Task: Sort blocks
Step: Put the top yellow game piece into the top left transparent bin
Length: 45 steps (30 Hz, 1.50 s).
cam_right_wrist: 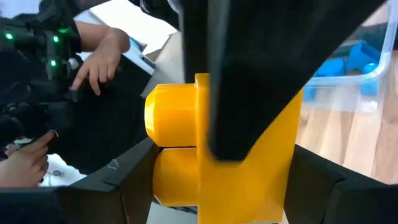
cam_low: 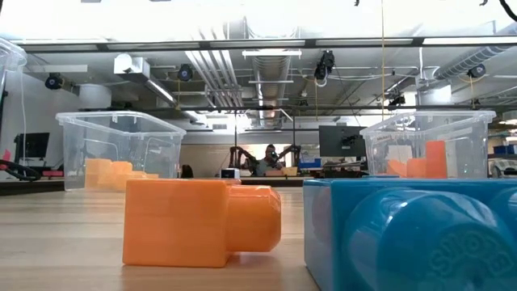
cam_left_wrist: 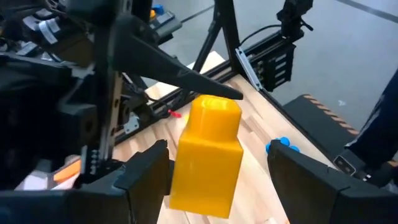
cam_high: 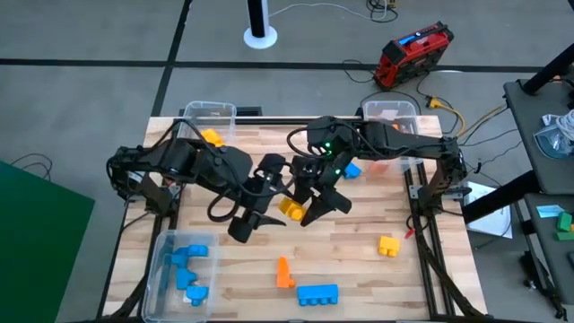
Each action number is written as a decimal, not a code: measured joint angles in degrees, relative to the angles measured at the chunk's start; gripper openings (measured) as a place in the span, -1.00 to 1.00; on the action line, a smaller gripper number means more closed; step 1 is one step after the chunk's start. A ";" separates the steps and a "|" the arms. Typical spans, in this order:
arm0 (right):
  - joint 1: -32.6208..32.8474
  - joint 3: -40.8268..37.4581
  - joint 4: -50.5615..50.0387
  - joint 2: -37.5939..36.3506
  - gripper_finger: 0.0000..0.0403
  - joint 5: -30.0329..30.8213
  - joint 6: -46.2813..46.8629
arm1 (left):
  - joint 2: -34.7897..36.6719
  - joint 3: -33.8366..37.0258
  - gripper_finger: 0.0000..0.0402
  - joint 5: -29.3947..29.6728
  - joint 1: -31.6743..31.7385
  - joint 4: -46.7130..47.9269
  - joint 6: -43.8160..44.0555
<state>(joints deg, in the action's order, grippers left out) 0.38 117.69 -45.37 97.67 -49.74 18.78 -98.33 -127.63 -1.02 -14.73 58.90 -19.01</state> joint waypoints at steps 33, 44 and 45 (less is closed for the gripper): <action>0.00 -0.09 1.17 -0.07 0.28 0.03 1.07 | -1.83 0.22 -0.45 -8.57 2.64 -2.47 -2.24; -0.02 -0.11 2.96 -0.07 0.28 0.20 1.00 | -1.94 -1.91 -0.45 -8.92 2.75 -0.68 -1.92; -0.03 -0.11 3.13 -0.07 0.28 0.21 0.99 | -1.96 -1.99 -0.45 -8.93 2.75 -0.64 -1.91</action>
<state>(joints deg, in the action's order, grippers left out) 0.35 117.58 -42.25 97.60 -49.53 19.77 -100.29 -129.63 -9.94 -11.99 58.26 -20.92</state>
